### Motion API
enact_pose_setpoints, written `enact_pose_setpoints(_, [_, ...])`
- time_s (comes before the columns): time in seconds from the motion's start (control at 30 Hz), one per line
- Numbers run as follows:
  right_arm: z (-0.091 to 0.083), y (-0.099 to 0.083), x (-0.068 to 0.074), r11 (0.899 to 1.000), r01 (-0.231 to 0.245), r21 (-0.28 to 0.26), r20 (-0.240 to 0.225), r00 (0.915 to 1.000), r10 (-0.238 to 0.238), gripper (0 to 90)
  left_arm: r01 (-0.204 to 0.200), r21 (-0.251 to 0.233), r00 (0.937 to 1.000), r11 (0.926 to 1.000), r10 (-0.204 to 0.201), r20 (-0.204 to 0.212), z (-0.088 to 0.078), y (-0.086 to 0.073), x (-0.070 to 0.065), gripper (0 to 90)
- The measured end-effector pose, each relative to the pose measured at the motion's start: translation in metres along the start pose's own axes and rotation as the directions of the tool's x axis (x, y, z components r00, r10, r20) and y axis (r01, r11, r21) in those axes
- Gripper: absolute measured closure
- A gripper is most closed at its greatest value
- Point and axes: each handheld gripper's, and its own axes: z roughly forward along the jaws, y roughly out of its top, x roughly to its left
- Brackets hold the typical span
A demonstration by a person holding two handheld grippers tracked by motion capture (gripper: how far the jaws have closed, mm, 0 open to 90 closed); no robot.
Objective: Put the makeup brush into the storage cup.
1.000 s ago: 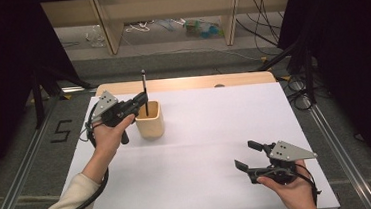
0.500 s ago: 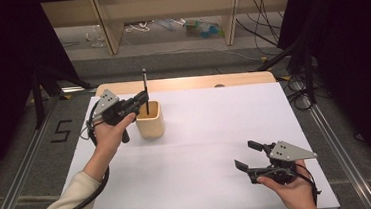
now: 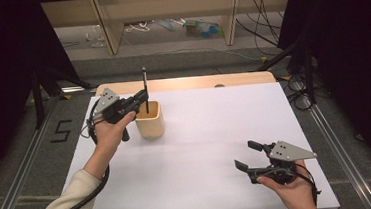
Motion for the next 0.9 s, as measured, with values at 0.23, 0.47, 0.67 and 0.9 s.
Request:
enact_pose_setpoints(0.23, [0.0, 0.0, 0.0, 1.0, 0.0, 0.001, 0.0, 1.0, 0.0, 22.1, 0.003, 0.004, 1.0, 1.0, -0.003, -0.002, 0.0019, -0.0007, 0.001, 83.6])
enact_pose_setpoints(0.47, [-0.0001, -0.0001, -0.0001, 1.0, 0.002, 0.002, -0.001, 1.0, -0.002, 22.1, 0.002, 0.002, 1.0, 1.0, -0.002, -0.006, 0.0035, -0.0001, 0.0021, 83.6])
enact_pose_setpoints(0.67, [-0.0001, 0.0001, 0.0, 1.0, -0.001, 0.0, 0.0, 1.0, 0.001, 22.1, 0.001, 0.007, 1.0, 1.0, 0.0, -0.008, 0.0044, -0.0001, 0.0034, 83.6])
enact_pose_setpoints(0.9, [-0.0002, 0.0, -0.0001, 1.0, 0.001, 0.0, -0.002, 1.0, -0.001, 22.1, -0.024, -0.01, 0.9997, 0.9997, 0.024, 0.003, 0.007, 0.0006, 0.0062, 83.6])
